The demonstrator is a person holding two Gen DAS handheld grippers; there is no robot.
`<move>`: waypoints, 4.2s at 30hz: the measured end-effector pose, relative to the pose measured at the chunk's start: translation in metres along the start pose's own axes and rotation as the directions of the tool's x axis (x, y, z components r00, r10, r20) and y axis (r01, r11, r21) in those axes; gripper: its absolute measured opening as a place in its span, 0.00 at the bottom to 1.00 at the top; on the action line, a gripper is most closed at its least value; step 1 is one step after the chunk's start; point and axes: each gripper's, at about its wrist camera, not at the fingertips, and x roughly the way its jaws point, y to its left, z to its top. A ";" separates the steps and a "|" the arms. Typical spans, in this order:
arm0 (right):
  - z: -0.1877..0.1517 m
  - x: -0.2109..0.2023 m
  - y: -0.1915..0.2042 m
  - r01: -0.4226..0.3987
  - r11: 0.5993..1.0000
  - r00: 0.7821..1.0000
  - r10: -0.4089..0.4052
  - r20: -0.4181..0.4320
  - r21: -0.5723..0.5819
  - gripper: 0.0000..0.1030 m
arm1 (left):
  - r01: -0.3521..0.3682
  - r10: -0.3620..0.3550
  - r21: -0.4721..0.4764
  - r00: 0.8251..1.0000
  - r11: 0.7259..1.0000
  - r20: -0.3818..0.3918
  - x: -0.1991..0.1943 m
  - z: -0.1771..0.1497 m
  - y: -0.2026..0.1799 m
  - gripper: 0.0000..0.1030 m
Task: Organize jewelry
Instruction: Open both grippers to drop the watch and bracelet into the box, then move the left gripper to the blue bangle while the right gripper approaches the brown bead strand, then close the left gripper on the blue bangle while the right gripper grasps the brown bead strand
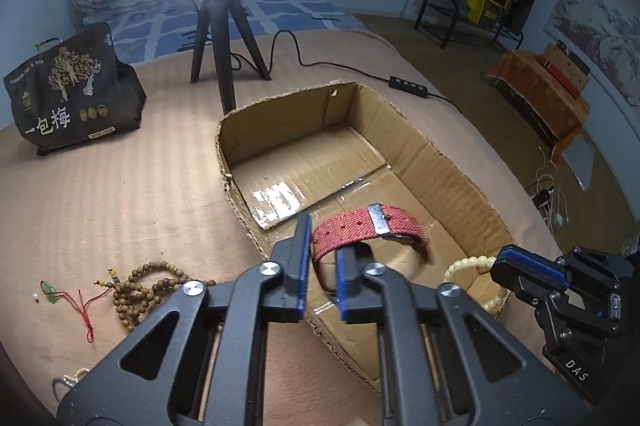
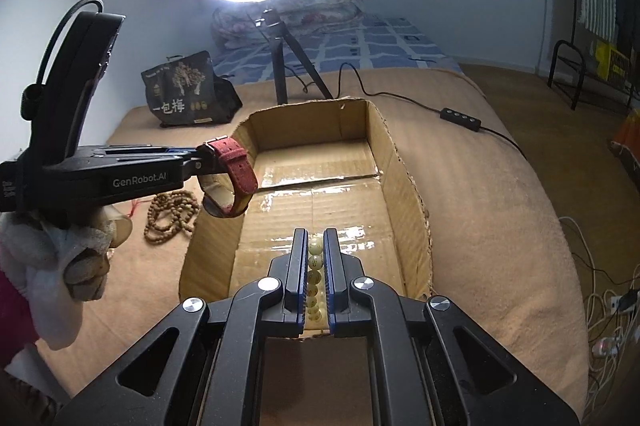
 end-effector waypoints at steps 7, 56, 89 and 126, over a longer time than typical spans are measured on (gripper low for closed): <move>0.001 -0.002 0.001 0.028 1.000 1.000 -0.028 0.009 0.000 0.47 | -0.013 0.012 0.016 1.000 1.000 0.022 -0.005 -0.002 -0.003 0.47; 0.019 0.017 0.153 -0.168 0.959 0.986 0.164 -0.037 -0.228 0.77 | -0.169 0.205 -0.185 0.958 0.968 0.200 -0.178 -0.104 0.194 0.48; 0.014 0.139 0.207 -0.260 0.915 0.936 0.161 -0.313 -0.307 0.77 | -0.175 0.169 -0.279 0.985 0.944 -0.045 -0.119 -0.219 0.235 0.72; 0.023 0.199 0.206 -0.219 0.921 0.910 0.073 -0.409 -0.322 0.77 | -0.252 0.249 -0.266 0.967 0.930 -0.047 -0.094 -0.217 0.243 0.72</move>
